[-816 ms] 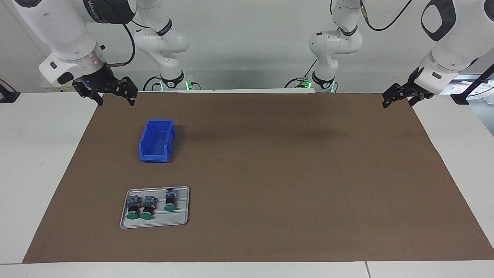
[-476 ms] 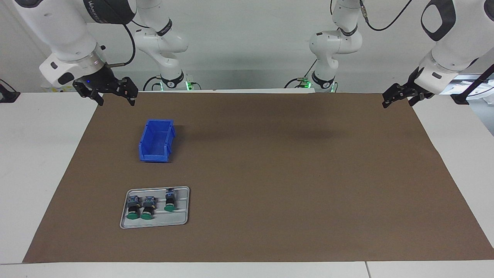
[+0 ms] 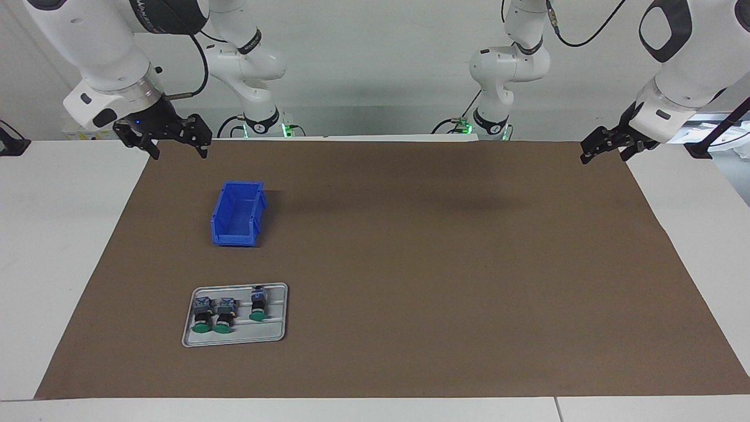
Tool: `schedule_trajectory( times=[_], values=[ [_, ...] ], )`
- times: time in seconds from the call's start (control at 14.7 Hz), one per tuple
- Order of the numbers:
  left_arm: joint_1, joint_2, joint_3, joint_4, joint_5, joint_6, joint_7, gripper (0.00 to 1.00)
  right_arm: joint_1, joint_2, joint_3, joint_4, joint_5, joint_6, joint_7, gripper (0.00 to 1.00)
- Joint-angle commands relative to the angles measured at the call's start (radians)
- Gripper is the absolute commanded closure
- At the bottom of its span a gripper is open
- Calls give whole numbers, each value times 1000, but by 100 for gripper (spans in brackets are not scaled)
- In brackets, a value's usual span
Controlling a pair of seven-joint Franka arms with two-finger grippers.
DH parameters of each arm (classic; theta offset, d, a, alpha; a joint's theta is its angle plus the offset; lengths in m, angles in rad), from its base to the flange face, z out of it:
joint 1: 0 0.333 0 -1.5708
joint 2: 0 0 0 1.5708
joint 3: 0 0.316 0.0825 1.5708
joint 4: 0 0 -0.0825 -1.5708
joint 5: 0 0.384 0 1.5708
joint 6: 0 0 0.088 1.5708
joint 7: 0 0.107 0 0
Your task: Place and press button with both arms
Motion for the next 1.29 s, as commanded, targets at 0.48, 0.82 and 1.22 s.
schedule_trajectory(
  times=[0.48,0.82,1.22],
  values=[
    [6,-23,-2,-26,17,16,1,0,115,345,15,41,17,452,86,1],
    [6,-23,-2,-26,17,16,1,0,129,520,15,20,12,684,88,10],
    [6,-23,-2,-26,17,16,1,0,132,534,15,-75,-40,774,85,12]
  ],
)
